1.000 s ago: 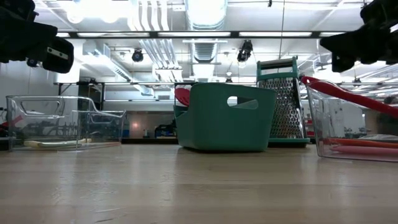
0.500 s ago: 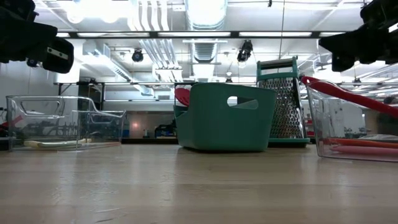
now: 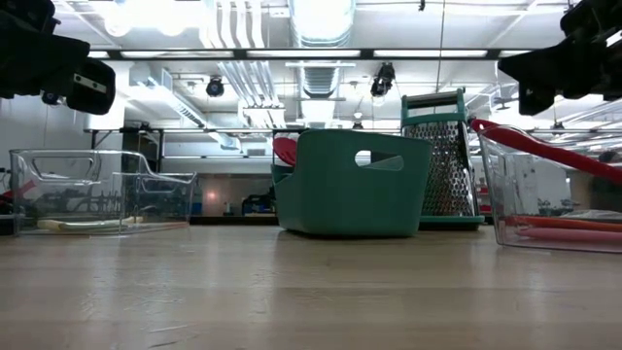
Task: Pick & Place Kitchen Items
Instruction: Return to Home Position
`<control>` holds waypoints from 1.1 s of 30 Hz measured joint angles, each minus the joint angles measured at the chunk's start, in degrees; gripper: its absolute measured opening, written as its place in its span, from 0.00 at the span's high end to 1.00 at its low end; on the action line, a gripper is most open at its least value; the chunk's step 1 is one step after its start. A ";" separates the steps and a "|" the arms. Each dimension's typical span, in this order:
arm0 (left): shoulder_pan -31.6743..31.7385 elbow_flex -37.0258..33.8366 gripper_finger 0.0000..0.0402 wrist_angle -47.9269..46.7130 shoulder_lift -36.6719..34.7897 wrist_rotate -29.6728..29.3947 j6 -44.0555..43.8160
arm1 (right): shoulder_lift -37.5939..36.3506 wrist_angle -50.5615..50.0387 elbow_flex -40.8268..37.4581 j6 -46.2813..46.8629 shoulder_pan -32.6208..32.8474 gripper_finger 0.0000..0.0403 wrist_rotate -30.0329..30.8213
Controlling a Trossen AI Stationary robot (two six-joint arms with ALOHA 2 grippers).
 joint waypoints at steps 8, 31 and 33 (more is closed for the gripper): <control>0.01 0.00 0.97 0.02 0.00 -0.01 -0.01 | 0.50 -0.02 0.00 -0.90 0.02 0.98 -0.04; 0.03 0.09 0.97 -0.51 0.52 -4.35 2.19 | 0.50 -0.10 0.01 -0.74 0.04 0.98 -0.13; 0.15 0.09 0.97 -0.33 1.00 -7.14 1.47 | 0.50 -0.10 0.02 -0.78 0.04 0.98 -0.11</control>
